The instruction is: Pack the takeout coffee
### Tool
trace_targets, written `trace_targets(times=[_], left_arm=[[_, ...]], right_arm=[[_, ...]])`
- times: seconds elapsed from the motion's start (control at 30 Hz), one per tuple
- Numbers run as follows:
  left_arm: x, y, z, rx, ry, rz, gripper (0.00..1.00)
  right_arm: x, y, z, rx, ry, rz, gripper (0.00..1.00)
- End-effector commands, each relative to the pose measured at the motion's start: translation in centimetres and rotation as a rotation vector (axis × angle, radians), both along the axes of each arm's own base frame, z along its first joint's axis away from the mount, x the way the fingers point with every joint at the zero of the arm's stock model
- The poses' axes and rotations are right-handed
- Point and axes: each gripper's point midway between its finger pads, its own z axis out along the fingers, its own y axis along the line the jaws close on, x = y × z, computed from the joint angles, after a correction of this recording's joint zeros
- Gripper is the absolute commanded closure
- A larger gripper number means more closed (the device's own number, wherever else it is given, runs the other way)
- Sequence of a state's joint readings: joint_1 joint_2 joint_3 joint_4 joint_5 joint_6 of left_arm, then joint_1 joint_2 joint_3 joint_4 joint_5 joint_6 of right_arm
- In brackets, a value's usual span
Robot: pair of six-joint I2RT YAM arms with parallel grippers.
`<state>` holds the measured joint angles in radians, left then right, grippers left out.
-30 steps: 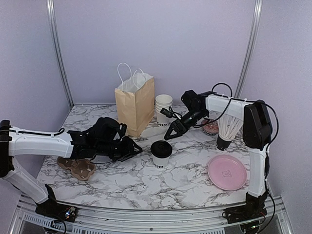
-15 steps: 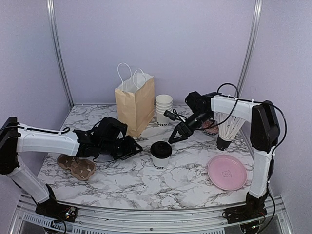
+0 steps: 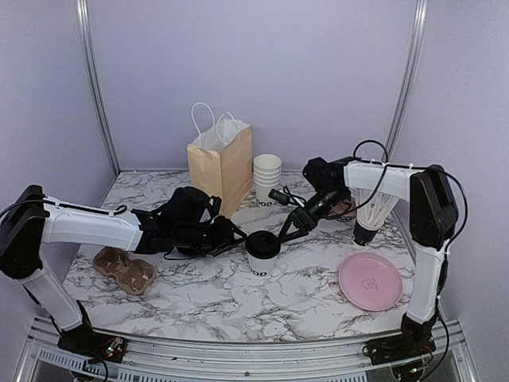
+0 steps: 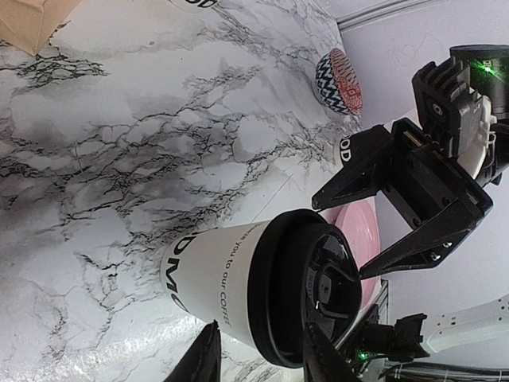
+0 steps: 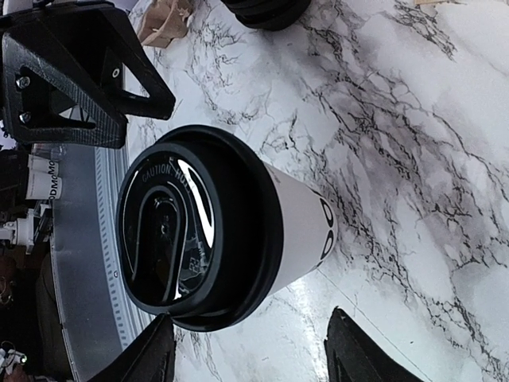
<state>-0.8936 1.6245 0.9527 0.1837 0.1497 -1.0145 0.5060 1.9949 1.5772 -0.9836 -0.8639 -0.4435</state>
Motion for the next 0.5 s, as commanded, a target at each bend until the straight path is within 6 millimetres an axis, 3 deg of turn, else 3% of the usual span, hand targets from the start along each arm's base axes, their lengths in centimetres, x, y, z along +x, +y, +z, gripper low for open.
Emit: trace_targets(times=[0.0,0.3,0.4,0.47], left_arm=[[0.5,-1.0,0.1,-0.023,0.0,-0.014,0.65],[-0.4,-0.9,-3.3,0.029,0.061,-0.03,0.73],[-1.1,0.2,-6.5,0.108,0.124,-0.018,0.76],[-2.1,1.7,-9.1,0.183,0.171,-0.015,0.77]], right_arm=[[-0.1,1.1,0.4,0.036,-0.009,0.032,0.38],[-1.0,2.6,-0.2,0.038,0.004,0.071,0.38],[-0.5,2.7,-1.8,-0.015,0.004,0.047,0.38],[0.4,2.1,-4.0,-0.112,0.005,-0.01,0.42]])
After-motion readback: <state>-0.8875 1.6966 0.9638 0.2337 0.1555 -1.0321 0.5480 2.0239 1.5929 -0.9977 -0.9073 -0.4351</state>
